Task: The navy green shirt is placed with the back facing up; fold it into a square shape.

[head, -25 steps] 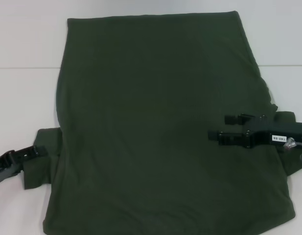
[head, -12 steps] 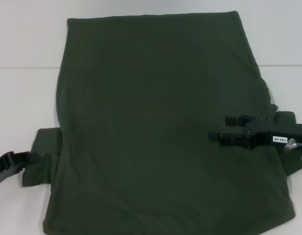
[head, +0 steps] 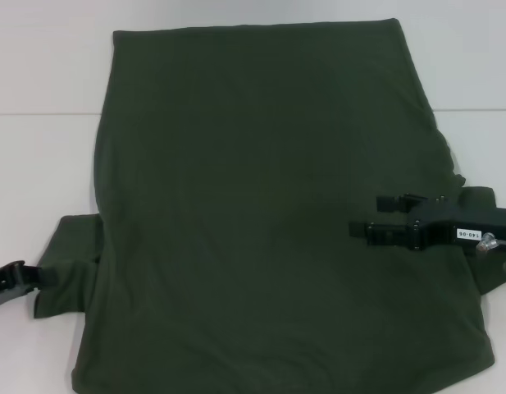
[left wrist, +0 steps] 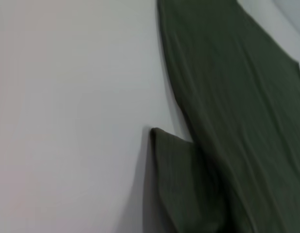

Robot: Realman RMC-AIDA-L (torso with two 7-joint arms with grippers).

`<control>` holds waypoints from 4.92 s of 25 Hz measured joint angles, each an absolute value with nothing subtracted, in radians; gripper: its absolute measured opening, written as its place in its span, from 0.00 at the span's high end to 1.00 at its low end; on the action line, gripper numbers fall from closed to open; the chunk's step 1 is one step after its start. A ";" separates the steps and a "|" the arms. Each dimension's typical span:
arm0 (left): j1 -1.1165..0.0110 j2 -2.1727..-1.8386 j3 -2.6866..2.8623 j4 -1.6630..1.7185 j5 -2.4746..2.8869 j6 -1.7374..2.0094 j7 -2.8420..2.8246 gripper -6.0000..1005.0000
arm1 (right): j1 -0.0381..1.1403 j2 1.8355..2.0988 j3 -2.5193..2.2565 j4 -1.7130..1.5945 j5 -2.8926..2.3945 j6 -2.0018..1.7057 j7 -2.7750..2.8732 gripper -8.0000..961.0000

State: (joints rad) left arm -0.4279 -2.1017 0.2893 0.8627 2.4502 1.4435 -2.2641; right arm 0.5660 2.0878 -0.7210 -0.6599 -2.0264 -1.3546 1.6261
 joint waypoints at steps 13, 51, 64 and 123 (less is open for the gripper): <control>-0.531 -2.040 0.317 1.010 2.726 1.508 -2.458 0.98 | 0.566 2.088 -0.721 -0.660 -2.028 -1.354 1.626 0.02; -0.616 -1.976 0.459 1.134 2.859 1.638 -2.619 0.98 | 0.574 2.085 -0.722 -0.660 -2.030 -1.351 1.626 0.02; -0.715 -1.970 0.469 1.141 2.790 1.852 -2.637 0.97 | 0.573 2.086 -0.729 -0.660 -2.030 -1.353 1.626 0.01; -0.449 -2.166 0.549 0.979 2.086 1.612 -1.847 0.25 | 0.625 1.909 -0.680 -0.863 -2.526 -1.415 2.490 0.02</control>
State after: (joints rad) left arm -0.4486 -2.1660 0.5488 0.9793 2.0860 1.6119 -1.8469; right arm 0.6248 1.9086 -0.6801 -0.8633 -2.5257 -1.4146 2.4895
